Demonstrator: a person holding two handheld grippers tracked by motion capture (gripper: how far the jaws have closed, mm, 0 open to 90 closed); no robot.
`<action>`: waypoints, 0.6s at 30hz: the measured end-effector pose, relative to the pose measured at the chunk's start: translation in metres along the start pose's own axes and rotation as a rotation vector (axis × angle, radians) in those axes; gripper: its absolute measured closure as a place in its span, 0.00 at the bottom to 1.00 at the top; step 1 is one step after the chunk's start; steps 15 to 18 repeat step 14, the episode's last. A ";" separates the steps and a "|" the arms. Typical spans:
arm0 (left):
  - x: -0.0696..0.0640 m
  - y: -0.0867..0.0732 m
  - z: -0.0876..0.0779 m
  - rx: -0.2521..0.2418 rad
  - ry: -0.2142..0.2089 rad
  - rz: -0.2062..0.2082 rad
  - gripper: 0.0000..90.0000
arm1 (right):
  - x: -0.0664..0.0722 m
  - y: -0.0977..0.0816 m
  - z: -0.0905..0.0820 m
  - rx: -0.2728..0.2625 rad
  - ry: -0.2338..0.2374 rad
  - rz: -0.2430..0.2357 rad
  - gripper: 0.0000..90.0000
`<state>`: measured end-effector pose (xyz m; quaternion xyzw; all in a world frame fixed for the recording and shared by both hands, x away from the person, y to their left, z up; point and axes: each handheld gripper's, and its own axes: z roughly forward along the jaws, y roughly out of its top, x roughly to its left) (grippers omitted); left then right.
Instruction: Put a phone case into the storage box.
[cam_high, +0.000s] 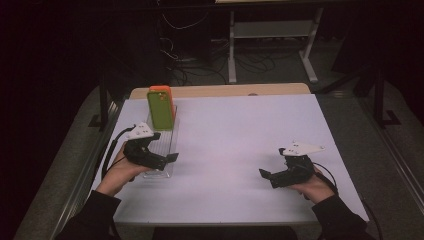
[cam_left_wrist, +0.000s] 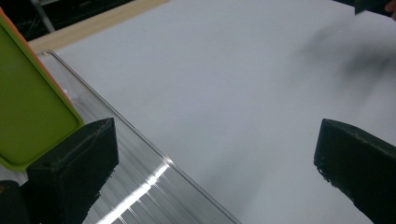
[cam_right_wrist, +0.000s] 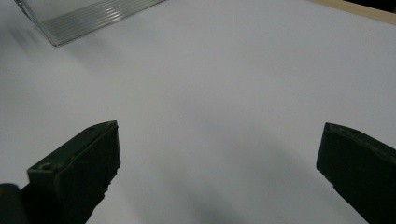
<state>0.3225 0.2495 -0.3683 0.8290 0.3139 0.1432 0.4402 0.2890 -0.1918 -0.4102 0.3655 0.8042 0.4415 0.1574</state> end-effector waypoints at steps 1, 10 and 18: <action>-0.001 -0.004 0.001 0.009 0.002 0.011 0.00 | 0.000 0.000 0.000 0.001 0.004 0.004 0.00; -0.007 -0.021 0.003 0.036 -0.024 0.013 0.00 | 0.001 0.001 -0.002 -0.009 0.003 -0.004 0.00; -0.009 -0.022 0.004 0.036 -0.035 0.020 0.00 | 0.000 0.001 -0.002 -0.011 0.004 -0.006 0.00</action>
